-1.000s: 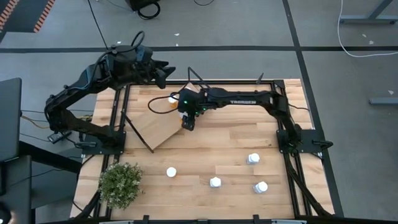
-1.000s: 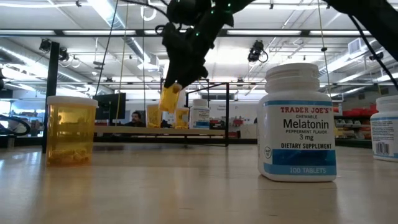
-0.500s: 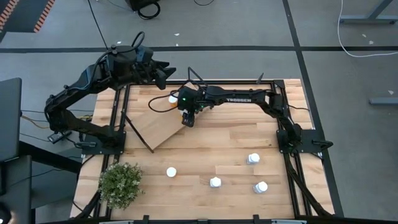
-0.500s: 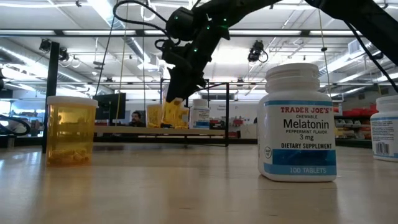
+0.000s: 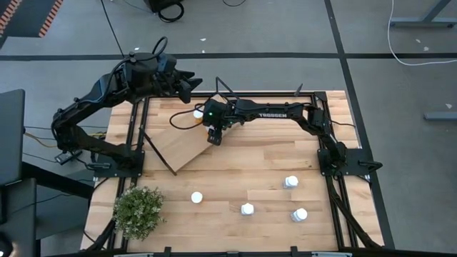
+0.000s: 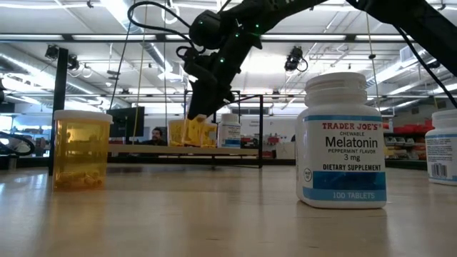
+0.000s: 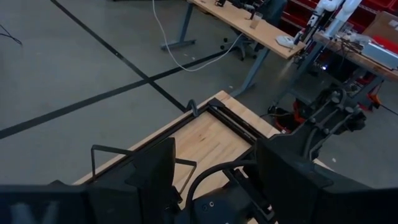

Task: Pick and place medicine bottles onto shelf by color
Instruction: Put the orange pill bottle on the shelf

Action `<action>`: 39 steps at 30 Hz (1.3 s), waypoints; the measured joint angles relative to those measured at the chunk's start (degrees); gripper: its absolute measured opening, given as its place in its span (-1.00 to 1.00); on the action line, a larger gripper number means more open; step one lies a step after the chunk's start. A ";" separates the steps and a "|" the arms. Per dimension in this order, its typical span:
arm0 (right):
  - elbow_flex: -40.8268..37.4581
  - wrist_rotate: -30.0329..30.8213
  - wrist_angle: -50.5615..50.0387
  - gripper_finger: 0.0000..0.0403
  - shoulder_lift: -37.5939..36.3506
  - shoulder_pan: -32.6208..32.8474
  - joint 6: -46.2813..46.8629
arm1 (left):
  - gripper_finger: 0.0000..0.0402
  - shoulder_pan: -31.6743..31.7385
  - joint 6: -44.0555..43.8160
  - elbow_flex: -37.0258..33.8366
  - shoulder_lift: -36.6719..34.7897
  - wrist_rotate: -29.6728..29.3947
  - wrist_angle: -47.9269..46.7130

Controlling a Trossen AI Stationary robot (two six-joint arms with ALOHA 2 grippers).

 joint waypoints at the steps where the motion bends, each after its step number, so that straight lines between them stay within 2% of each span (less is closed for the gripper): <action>1: 0.00 0.00 0.09 0.17 0.00 0.00 0.00 | 0.14 0.01 0.01 0.00 0.00 -0.01 -0.06; 8: 0.00 -0.08 -0.39 0.19 0.00 0.00 -0.19 | 0.14 0.02 0.04 0.00 0.00 -0.01 -0.36; 25: 0.00 -0.30 0.28 0.40 -0.02 0.07 -0.46 | 0.14 0.02 -0.10 0.00 0.02 -1.10 -0.34; 39: -0.02 -0.38 3.23 0.40 -1.48 0.17 -0.23 | 0.14 0.02 -0.61 0.00 0.02 -1.10 -0.32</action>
